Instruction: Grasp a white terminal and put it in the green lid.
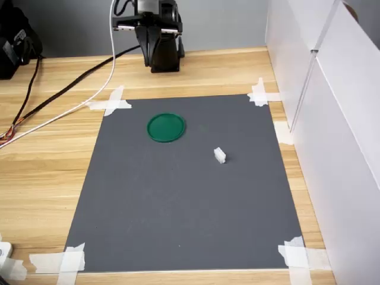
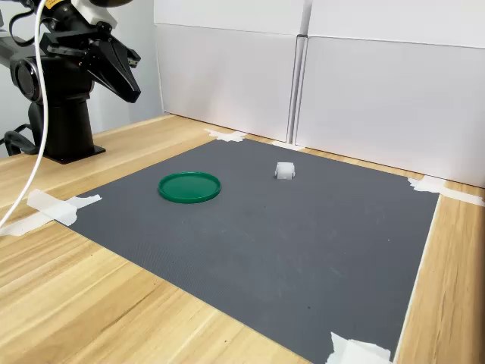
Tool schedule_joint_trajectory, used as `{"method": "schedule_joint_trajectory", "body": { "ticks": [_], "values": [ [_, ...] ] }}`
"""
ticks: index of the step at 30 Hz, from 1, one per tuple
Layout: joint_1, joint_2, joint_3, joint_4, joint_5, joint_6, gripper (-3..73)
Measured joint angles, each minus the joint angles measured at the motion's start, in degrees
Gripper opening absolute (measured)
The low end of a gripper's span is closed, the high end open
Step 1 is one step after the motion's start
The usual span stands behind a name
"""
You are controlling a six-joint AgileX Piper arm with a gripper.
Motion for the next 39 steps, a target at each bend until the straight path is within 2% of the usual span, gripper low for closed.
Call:
{"method": "schedule_joint_trajectory", "body": {
  "ticks": [20, 28, 33, 39],
  "values": [
    [0.0, 0.22, 0.0, 0.05, 0.0, 0.0, -2.1],
    [0.0, 6.61, -0.21, 0.05, -0.07, 0.0, -2.1],
    [0.0, 11.96, -4.63, 0.05, -0.01, 0.0, -2.1],
    [0.0, 20.41, -13.08, 1.99, -0.05, -2.46, -2.1]
  ]
}}
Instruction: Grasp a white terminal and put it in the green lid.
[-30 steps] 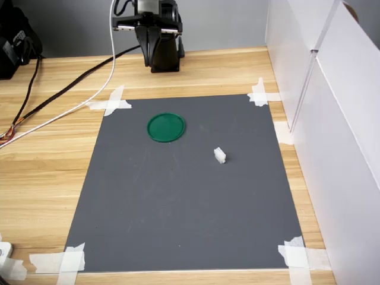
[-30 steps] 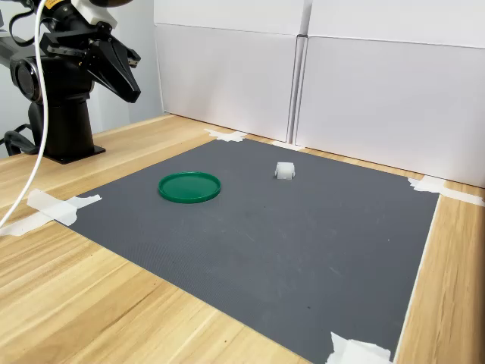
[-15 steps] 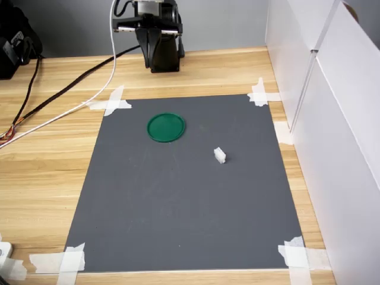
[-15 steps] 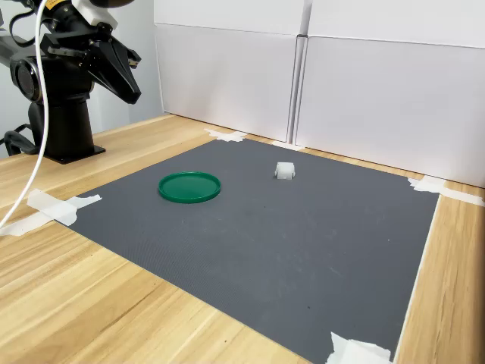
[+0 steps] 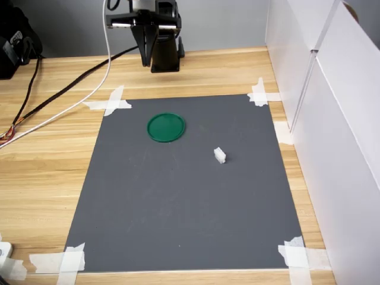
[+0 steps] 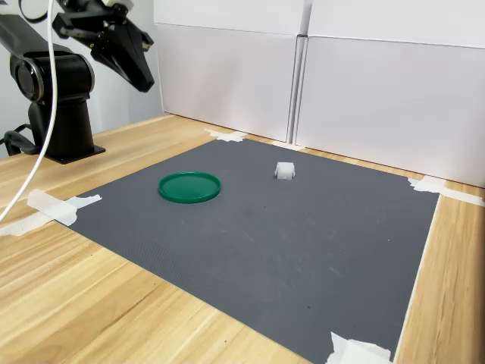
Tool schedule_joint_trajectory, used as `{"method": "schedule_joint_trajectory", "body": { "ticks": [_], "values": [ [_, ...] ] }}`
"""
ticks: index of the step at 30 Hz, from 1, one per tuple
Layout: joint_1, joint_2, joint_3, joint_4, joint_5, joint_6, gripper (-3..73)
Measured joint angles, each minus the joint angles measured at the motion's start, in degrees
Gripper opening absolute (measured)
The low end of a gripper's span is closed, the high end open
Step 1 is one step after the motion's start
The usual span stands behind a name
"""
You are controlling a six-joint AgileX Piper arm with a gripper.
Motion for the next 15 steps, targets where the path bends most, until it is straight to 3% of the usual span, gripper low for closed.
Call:
{"method": "schedule_joint_trajectory", "body": {
  "ticks": [6, 15],
  "values": [
    [0.0, 12.18, -9.02, 4.12, 0.75, -9.31, -2.1],
    [0.0, 29.17, -22.38, 11.53, 11.74, -21.99, -2.1]
  ]
}}
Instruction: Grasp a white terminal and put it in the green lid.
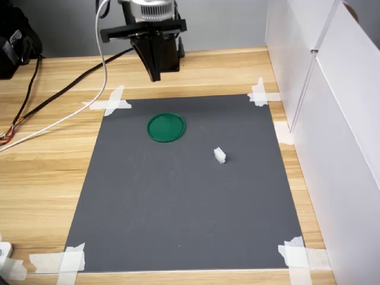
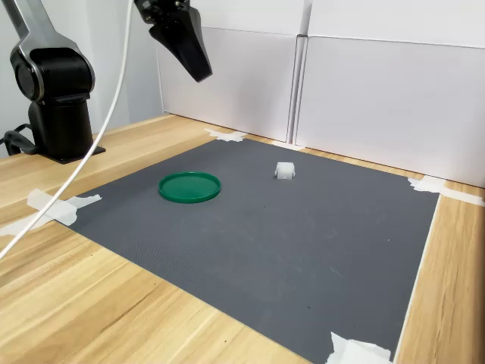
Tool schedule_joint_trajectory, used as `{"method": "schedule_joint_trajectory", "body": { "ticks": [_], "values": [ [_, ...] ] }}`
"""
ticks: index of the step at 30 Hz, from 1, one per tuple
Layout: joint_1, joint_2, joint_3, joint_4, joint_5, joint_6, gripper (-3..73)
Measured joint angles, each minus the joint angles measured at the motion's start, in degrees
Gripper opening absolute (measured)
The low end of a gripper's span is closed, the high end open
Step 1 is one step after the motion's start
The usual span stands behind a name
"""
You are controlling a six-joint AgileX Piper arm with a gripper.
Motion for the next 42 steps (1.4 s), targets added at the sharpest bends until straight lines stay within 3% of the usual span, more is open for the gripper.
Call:
{"method": "schedule_joint_trajectory", "body": {
  "ticks": [7, 10, 18, 23, 28, 32, 36, 42],
  "values": [
    [0.0, 6.23, -10.15, 4.49, 6.6, -5.03, -2.1],
    [0.27, 8.37, -13.76, 4.95, 9.15, -5.2, -2.1],
    [8.96, 14.2, -17.97, -4.76, 12.97, -1.68, 1.7],
    [13.68, 15.55, -17.97, -7.2, 12.43, 0.54, 14.1],
    [17.16, 16.22, -17.97, -8.33, 10.99, 4.13, 36.4],
    [18.14, 16.88, -18.16, -11.27, 9.33, 6.17, 52.4],
    [18.24, 17.86, -19.65, -12.07, 8.7, 6.56, 60.1],
    [18.24, 19.76, -23.1, -10.97, 11.78, 6.56, 61.5]
  ]
}}
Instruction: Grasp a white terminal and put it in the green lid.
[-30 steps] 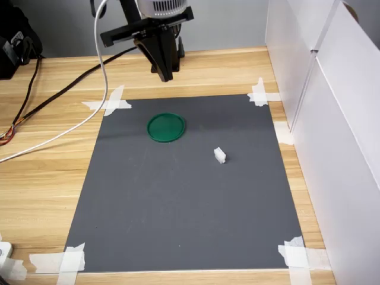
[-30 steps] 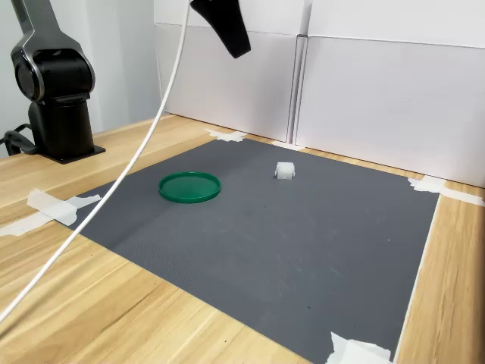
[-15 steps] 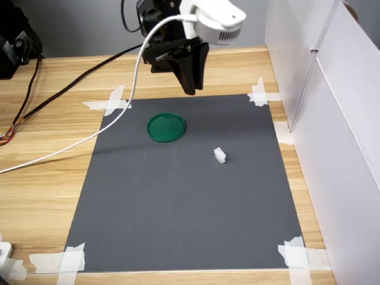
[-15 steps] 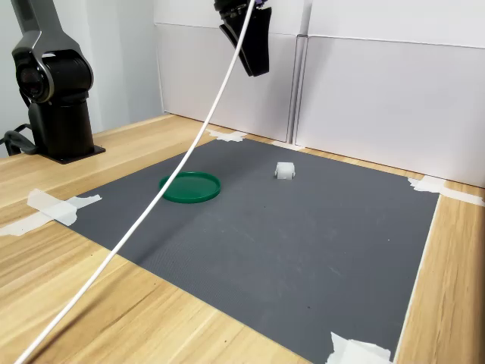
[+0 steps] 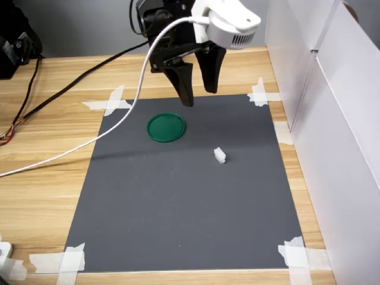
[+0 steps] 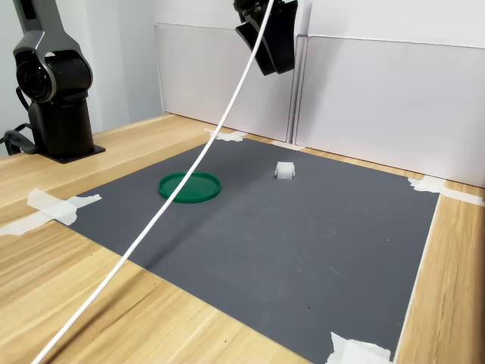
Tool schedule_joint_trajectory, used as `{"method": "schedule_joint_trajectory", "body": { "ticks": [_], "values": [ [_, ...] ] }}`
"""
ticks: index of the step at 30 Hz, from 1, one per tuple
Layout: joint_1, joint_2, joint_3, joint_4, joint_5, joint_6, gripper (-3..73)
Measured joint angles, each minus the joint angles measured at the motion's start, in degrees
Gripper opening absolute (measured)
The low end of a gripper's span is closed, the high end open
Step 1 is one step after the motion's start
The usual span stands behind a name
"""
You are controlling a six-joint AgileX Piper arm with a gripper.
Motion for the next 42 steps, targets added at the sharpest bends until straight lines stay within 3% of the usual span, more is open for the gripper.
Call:
{"method": "schedule_joint_trajectory", "body": {
  "ticks": [6, 12, 21, 29, 42],
  "values": [
    [0.02, 3.82, -3.84, 3.62, 5.1, -0.12, 61.5],
    [0.02, 7.21, -4.56, 3.97, 7.35, -2.22, 61.5],
    [0.08, 11.89, -4.68, 3.97, 5.89, -4.94, 61.5],
    [3.41, 14.09, -4.74, 2.0, 4.56, -4.31, 61.5],
    [3.55, 19.14, -4.85, 0.03, 1.58, -3.61, 61.5]
  ]
}}
